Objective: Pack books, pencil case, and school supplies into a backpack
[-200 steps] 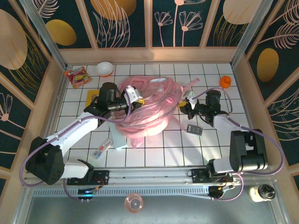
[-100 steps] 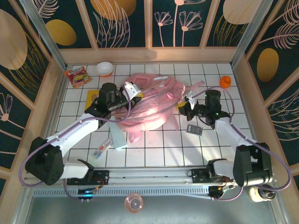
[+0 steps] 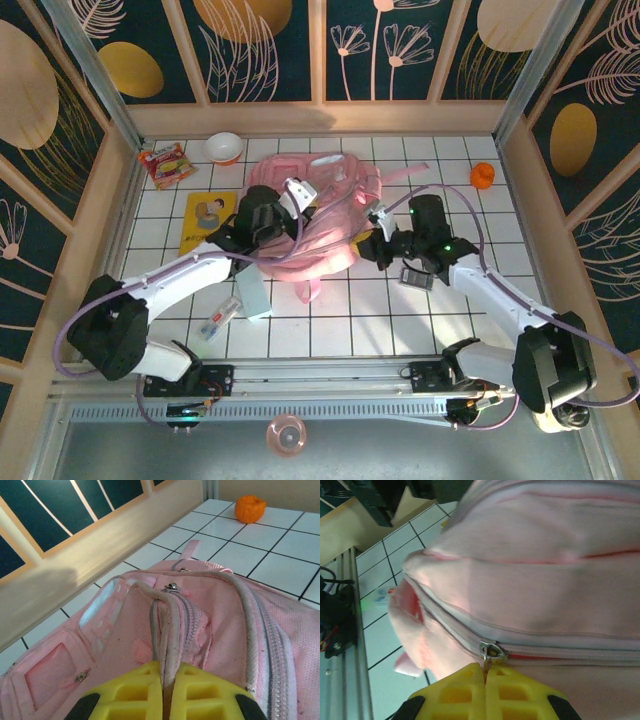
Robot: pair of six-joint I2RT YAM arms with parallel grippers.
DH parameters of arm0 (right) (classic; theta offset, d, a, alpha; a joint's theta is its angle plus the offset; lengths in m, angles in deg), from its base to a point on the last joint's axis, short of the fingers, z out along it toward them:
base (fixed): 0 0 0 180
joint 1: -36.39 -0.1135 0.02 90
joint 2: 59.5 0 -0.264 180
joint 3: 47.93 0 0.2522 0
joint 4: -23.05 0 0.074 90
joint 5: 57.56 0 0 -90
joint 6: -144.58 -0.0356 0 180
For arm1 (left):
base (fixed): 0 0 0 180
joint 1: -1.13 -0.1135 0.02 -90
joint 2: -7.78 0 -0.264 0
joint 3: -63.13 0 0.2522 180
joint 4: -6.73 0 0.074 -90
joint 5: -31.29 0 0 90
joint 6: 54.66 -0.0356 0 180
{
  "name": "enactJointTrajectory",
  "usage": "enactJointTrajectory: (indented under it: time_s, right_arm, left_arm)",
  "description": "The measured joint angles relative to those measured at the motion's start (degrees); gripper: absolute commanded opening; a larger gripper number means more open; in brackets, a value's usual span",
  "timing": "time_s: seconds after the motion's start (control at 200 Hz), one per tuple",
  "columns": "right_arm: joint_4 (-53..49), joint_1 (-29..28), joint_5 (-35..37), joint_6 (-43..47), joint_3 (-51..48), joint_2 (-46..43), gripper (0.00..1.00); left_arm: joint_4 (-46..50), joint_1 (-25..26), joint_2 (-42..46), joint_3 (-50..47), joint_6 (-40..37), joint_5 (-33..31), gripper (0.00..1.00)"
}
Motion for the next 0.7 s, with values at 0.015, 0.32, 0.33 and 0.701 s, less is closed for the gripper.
enactJointTrajectory:
  time_s: [0.015,0.32,0.33,0.701]
  right_arm:
    - [-0.1,-0.3,0.2,-0.6,0.0,-0.1,0.0]
    - [-0.9,-4.4,5.4,-20.7,0.0,-2.3,0.0]
    - [-0.9,-4.4,5.5,-21.4,0.0,-2.3,0.0]
    - [-2.7,-8.5,14.7,-44.5,3.0,-2.5,0.0]
  left_arm:
    - [-0.2,0.4,-0.3,0.2,0.5,-0.7,0.0]
    - [-0.9,5.2,-8.1,7.5,11.3,-12.4,0.0]
    - [-0.9,5.3,-8.3,7.8,11.8,-12.7,0.0]
    - [-0.9,7.6,-14.8,15.7,24.4,-19.6,0.0]
